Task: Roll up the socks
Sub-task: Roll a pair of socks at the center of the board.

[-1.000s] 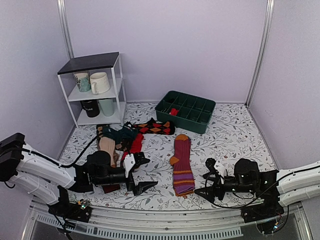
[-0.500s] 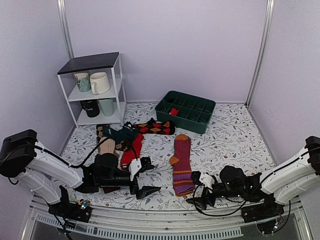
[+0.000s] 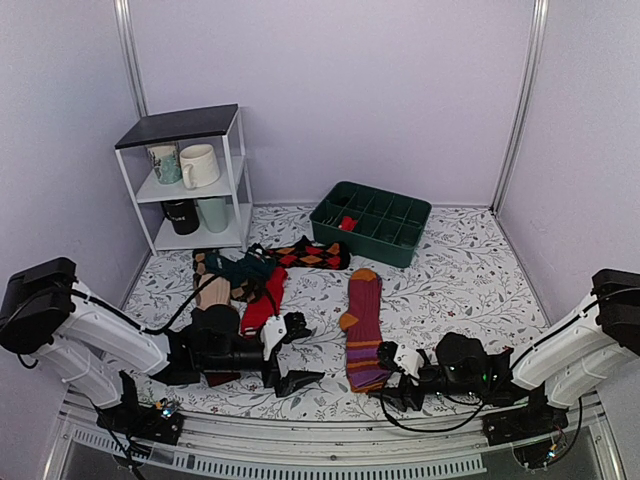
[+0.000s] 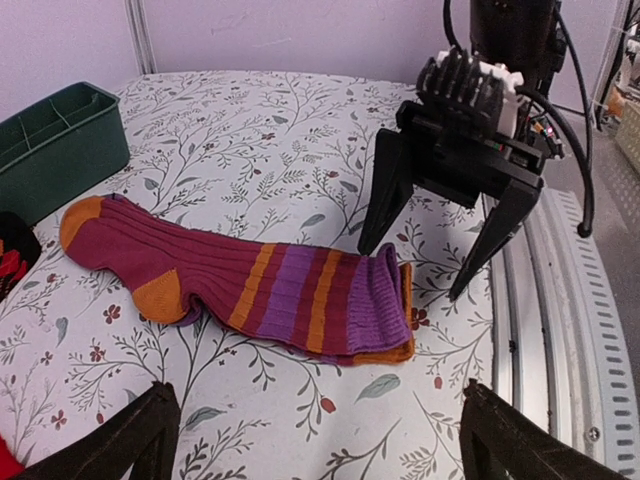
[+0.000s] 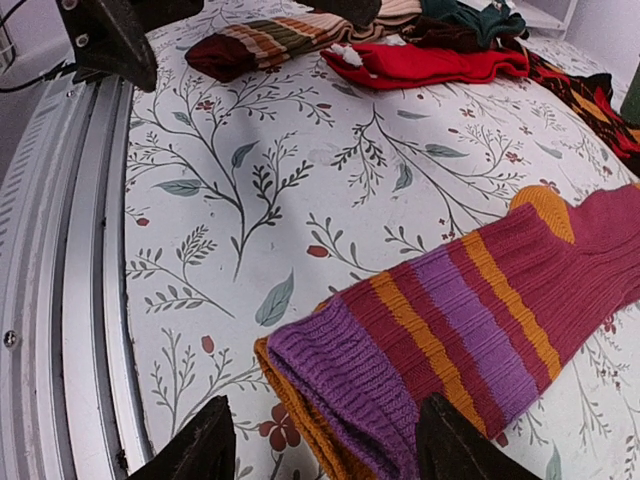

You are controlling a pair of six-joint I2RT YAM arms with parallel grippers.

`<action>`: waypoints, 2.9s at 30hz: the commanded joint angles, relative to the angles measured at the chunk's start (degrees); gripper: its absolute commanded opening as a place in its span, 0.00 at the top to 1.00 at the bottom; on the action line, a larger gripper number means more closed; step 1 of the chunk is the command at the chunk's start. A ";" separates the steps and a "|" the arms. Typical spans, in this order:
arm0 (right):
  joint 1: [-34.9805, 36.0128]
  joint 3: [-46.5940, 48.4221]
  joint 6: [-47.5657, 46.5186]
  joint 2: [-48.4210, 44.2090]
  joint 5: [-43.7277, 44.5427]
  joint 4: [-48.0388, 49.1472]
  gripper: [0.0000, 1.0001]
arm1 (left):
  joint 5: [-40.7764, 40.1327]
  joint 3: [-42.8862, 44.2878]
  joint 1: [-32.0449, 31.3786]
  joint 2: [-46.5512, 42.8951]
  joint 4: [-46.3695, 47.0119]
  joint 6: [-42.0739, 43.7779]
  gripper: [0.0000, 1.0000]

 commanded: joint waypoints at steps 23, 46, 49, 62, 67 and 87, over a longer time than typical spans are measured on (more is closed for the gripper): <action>0.17 6.63 9.44 5.63 -2.13 -11.68 0.92 | 3.79 0.21 -0.45 0.30 0.63 4.63 0.07; -9.73 19.47 30.65 12.14 -21.24 -34.67 0.99 | 15.25 6.21 -2.03 9.45 -1.57 8.59 0.19; -9.78 19.69 30.72 12.42 -21.81 -34.85 0.99 | 14.29 10.40 -1.98 12.82 -5.63 7.63 0.21; -10.26 19.98 30.19 12.14 -22.66 -35.73 1.00 | 13.72 17.66 -1.94 19.76 -12.56 5.63 0.26; -10.56 20.27 30.06 12.36 -23.19 -35.83 1.00 | 13.26 19.58 -1.85 21.99 -14.93 6.18 0.31; -10.74 19.69 30.95 14.35 -24.61 -34.95 1.00 | 14.32 20.33 -0.02 23.44 -14.54 4.48 0.68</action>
